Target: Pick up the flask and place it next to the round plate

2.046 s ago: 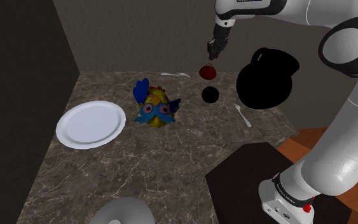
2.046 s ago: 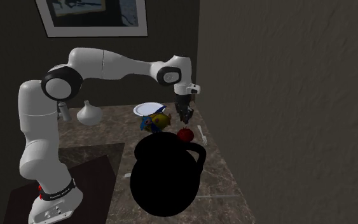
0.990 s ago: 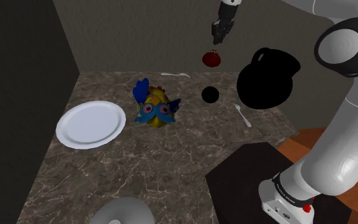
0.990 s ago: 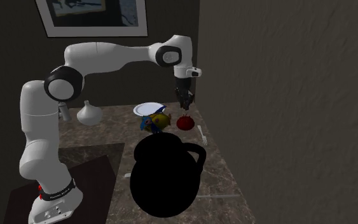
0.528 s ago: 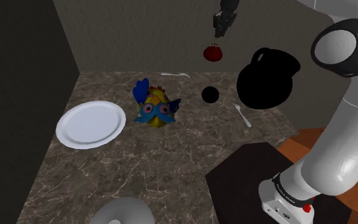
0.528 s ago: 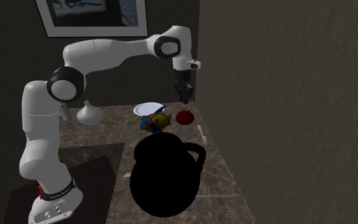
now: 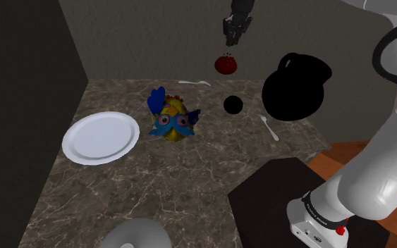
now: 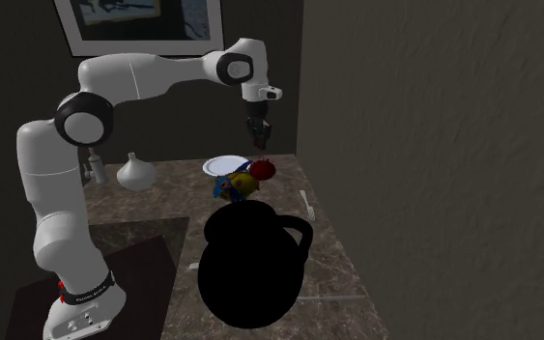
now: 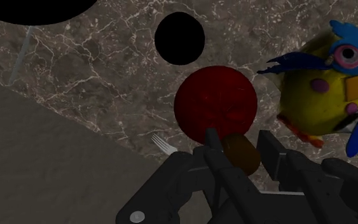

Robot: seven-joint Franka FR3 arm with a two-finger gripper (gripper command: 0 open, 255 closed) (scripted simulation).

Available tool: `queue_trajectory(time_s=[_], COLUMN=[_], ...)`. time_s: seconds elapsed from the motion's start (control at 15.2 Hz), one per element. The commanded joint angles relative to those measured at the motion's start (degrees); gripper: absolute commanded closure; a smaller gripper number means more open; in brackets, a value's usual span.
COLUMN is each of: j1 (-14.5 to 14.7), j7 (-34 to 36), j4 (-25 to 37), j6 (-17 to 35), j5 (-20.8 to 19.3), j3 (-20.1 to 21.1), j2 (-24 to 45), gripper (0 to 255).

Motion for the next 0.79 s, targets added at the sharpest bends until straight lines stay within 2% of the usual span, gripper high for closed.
queue_trajectory(time_s=[0.0, 0.73], j1=[1.76, 10.18], j7=[2.91, 17.36], j4=[-1.38, -4.01], j6=[0.21, 0.22], j5=[-0.37, -1.72], j3=[1.11, 7.22], j2=[-1.14, -3.29], gripper=[255, 255])
